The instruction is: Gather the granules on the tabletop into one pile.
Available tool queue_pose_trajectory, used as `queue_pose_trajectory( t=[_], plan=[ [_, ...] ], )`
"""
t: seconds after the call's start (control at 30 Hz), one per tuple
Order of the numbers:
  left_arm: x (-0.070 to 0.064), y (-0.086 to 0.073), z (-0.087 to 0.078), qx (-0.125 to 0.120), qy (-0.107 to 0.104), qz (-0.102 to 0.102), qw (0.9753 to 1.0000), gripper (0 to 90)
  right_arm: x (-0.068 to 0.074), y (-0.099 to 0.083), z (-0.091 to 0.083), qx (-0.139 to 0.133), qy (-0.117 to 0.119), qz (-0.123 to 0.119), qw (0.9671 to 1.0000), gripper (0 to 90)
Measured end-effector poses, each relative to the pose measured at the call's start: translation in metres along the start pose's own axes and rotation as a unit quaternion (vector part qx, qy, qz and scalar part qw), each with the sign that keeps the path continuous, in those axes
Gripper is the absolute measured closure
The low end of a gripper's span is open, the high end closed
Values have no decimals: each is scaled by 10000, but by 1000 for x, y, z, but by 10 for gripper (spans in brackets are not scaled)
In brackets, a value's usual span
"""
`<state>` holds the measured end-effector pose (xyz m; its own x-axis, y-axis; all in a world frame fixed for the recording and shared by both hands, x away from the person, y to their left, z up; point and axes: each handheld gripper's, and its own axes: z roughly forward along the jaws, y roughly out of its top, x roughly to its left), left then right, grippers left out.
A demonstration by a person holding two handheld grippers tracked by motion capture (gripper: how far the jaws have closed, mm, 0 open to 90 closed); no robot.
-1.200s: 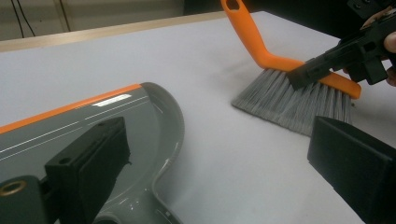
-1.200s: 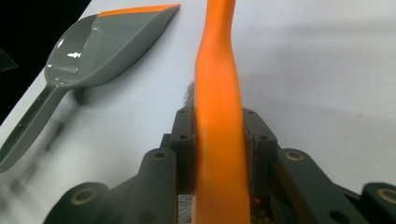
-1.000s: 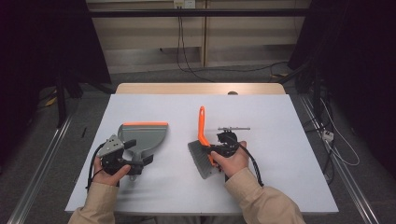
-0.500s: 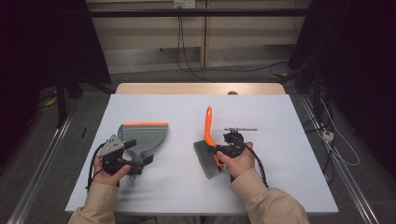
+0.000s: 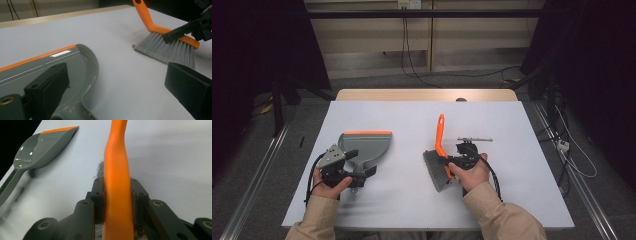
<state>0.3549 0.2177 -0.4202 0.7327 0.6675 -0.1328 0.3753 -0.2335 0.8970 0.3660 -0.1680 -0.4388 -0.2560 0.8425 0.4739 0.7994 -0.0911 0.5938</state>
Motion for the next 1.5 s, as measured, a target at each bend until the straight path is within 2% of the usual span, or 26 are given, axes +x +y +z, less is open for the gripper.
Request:
queue_pose_trajectory(
  t=[0.87, 0.97, 1.17, 1.5],
  plan=[
    [-1, 0, 1, 21, 14, -4, 10000, 52, -10, 0, -9, -53, -62, 104, 9999, 700],
    [0, 0, 1, 38, 8, 1, 10000, 52, -10, 1, -8, -110, 22, 210, 9997, 702],
    [0, 0, 2, 35, 4, -3, 10000, 52, -2, 5, -7, -213, 187, 181, 9994, 707],
    [2, -1, 1, 13, -10, -44, 10000, 52, 11, 28, 1, -294, 492, 255, 9980, 708]
  ],
)
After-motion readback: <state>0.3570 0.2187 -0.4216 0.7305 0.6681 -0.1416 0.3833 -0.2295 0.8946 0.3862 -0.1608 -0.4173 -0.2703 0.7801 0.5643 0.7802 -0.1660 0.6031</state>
